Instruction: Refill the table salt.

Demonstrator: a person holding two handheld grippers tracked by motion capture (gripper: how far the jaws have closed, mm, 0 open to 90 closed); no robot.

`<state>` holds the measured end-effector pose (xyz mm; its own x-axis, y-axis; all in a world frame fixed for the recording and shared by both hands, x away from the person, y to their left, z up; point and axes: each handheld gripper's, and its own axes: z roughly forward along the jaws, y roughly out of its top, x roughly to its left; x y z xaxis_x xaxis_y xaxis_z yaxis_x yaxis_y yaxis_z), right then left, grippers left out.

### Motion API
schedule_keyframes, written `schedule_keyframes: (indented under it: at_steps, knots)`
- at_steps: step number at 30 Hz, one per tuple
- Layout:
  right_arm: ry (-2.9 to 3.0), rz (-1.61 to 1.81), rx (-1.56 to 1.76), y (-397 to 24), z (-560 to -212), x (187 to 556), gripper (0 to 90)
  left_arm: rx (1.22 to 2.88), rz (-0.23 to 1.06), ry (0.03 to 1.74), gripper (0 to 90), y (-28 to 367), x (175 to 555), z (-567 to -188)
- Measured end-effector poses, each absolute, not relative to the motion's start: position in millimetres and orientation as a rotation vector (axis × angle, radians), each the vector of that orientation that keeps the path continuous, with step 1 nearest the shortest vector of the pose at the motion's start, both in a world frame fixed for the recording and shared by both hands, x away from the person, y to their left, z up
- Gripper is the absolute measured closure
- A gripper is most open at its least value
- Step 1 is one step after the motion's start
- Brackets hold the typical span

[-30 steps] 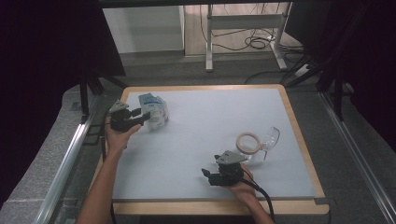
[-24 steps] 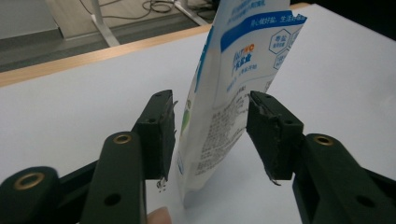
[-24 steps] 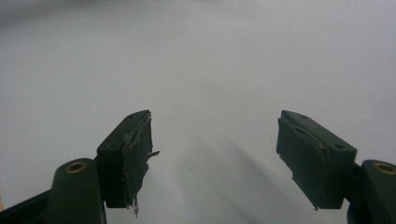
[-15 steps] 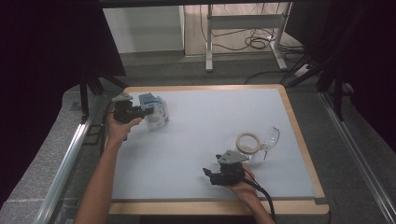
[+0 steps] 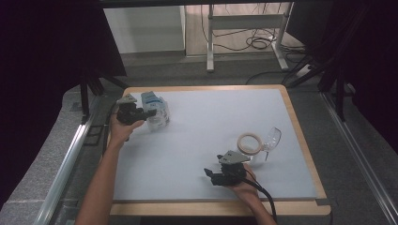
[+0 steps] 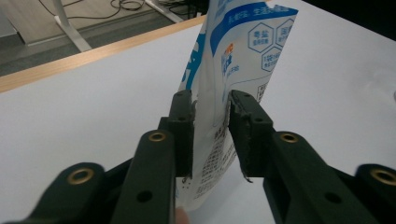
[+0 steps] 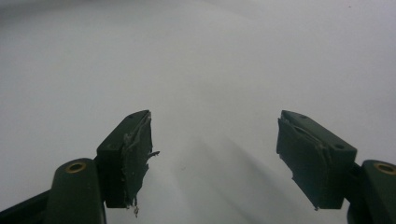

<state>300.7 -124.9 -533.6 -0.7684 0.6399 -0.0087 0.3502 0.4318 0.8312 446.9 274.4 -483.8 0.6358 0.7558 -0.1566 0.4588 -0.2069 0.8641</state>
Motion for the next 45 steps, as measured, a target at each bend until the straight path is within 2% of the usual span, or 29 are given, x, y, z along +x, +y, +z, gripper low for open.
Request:
schedule_keyframes:
  at_steps: [6, 19, 37, 45]
  knots:
    - [2.366, 1.258, 0.852, -124.9, -533.7, 301.1, 27.2, 1.839, 0.358, 0.965, 81.3, 275.2, 447.2, -483.5]
    - [2.363, 1.255, 0.854, -125.0, -533.7, 301.2, 27.2, 1.820, 0.367, 0.957, 89.4, 268.2, 448.0, -485.4]
    - [2.349, 1.247, 0.852, -125.8, -533.3, 300.6, 27.1, 1.775, 0.346, 0.934, 90.0, 255.7, 444.5, -480.2]
    - [2.337, 1.251, 0.848, -126.4, -532.3, 300.3, 27.1, 1.823, 0.322, 0.893, 90.0, 249.0, 435.3, -464.0]
